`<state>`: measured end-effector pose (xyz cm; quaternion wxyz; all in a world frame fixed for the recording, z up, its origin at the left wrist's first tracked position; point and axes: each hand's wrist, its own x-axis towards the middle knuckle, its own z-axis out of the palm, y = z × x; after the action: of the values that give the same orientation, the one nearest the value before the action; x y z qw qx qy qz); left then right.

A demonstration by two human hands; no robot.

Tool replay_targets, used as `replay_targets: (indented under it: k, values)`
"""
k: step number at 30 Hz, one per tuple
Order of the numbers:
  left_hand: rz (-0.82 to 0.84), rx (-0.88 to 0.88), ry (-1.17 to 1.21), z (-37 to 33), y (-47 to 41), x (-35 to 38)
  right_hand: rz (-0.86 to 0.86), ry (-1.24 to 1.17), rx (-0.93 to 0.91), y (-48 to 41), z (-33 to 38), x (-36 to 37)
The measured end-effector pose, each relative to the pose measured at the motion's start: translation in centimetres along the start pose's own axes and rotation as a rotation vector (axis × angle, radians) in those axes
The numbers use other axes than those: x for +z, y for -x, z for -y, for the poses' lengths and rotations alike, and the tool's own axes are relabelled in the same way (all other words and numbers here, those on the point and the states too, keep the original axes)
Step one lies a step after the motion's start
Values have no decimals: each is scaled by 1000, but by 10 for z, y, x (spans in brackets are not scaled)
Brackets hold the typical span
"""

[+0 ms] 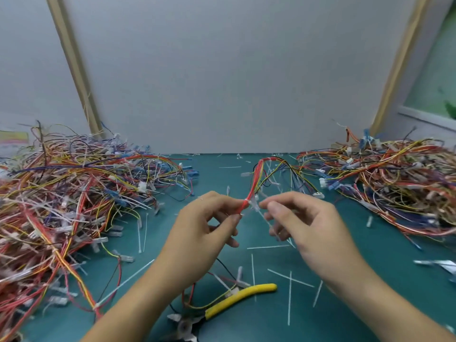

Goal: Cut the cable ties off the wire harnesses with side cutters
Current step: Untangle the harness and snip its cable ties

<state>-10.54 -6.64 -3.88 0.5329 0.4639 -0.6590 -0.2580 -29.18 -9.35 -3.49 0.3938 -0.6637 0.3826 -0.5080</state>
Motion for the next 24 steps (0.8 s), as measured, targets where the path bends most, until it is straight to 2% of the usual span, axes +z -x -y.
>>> replay_targets:
  k: [3,6,9,10,13,15,16,18,20,24]
  values:
    - [2,53,-99,-2,2,4,46,96,-1,1,-5,0]
    - [-2,25,-78,-3,1,6,0,163,-17,2,-7,-1]
    - [-40,-103,89,-4,-3,6,-69,447,-241,9,-1,0]
    - [-76,-163,171,-4,-5,6,-10,466,-276,14,1,4]
    - [-210,-277,289,-3,-7,11,311,457,-194,30,1,23]
    - [-234,-319,335,-5,-6,18,426,535,-194,35,-2,32]
    - [-217,-346,387,-8,-5,20,442,482,-173,34,-3,33]
    - [-125,-388,507,-14,-4,22,455,204,-42,29,-3,28]
    - [-9,-388,521,-17,-2,20,480,-57,96,26,-2,23]
    - [73,-300,243,-10,-1,10,390,-281,179,18,1,17]
